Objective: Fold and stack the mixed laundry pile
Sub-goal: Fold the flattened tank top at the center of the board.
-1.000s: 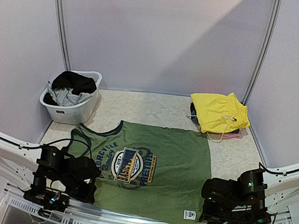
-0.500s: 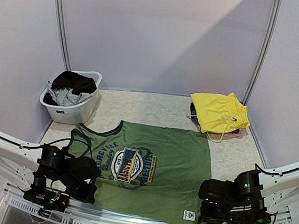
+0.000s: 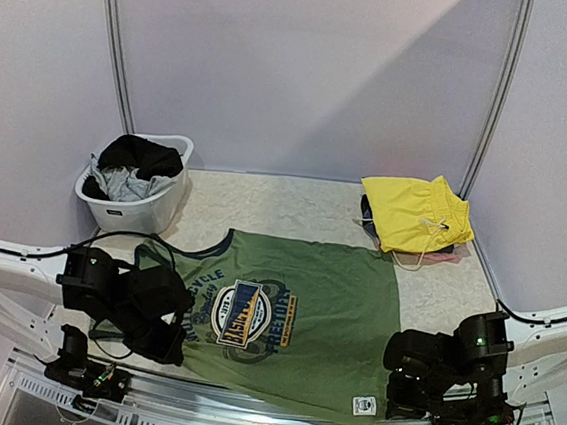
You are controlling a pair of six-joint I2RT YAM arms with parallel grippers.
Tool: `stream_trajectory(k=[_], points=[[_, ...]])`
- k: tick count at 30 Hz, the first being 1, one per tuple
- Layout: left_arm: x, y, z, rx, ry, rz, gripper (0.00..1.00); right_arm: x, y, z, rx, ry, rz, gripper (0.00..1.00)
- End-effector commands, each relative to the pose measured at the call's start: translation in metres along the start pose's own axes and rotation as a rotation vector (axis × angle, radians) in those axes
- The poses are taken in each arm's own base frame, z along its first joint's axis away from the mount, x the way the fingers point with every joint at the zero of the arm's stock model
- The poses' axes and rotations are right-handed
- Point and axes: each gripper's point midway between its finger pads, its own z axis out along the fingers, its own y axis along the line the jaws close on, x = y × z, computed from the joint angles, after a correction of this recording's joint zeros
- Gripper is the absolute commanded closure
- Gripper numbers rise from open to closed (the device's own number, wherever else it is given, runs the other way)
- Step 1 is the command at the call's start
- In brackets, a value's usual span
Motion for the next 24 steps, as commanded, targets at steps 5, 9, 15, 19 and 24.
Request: stream_trajectory(k=[5, 9, 15, 19, 24], points=[[-0.031, 0.013, -0.021, -0.101, -0.001, -0.008, 1.0, -0.036, -0.004, -0.039, 0.034, -0.113, 0.03, 1.0], [-0.043, 0.01, -0.024, -0.129, 0.011, -0.004, 1.0, -0.049, 0.006, -0.054, 0.018, -0.133, 0.019, 1.0], [-0.06, 0.008, -0.033, -0.155, 0.013, -0.025, 1.0, -0.07, 0.011, -0.07, 0.07, -0.159, -0.006, 1.0], [-0.068, 0.009, -0.033, -0.16, 0.027, -0.042, 1.0, -0.084, 0.011, -0.075, 0.112, -0.171, -0.005, 1.0], [-0.081, 0.009, -0.033, -0.185, 0.04, -0.033, 1.0, -0.102, 0.005, -0.081, 0.15, -0.189, 0.025, 1.0]])
